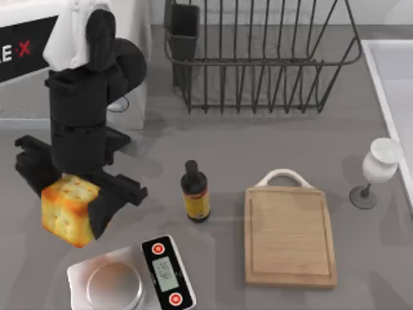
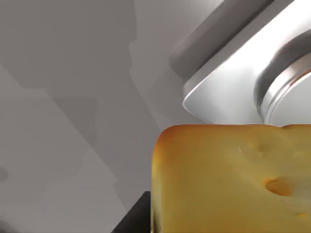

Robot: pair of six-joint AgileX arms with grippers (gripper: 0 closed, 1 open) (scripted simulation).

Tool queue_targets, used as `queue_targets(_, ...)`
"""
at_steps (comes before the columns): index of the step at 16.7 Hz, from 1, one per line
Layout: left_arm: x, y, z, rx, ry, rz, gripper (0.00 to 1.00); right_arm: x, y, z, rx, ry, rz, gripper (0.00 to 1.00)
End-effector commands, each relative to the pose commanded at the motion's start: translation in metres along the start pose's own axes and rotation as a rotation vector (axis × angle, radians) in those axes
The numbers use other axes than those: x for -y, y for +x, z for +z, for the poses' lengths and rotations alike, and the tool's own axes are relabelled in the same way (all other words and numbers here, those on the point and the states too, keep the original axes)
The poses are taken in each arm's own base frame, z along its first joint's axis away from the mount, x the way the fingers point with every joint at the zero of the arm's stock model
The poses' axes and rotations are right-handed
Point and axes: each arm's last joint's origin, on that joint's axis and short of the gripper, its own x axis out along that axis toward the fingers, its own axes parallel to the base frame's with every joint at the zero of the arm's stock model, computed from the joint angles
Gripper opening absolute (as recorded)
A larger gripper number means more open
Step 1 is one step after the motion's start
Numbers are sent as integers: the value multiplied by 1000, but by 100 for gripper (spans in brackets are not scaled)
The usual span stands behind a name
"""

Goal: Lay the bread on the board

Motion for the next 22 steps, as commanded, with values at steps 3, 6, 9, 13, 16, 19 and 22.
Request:
queue_targets(3,44,-3,13,-52,-263,53,0,0,0,0,0,0,0,100)
queue_targets(6,88,-5,26,-48,-552,111,0,0,0,0,0,0,0,100)
queue_targets(9,128,-7,38,8,-849,140,0,0,0,0,0,0,0,100)
queue_targets(13,174,-10,54,117,-1225,99,0,0,0,0,0,0,0,100)
queue_targets(16,199,-14,68,194,-1481,9,0,0,0,0,0,0,0,100)
queue_targets(19,213,-17,85,247,-1706,-110,0,0,0,0,0,0,0,100)
queue_targets(22,221,-18,102,275,-1889,-223,0,0,0,0,0,0,0,100)
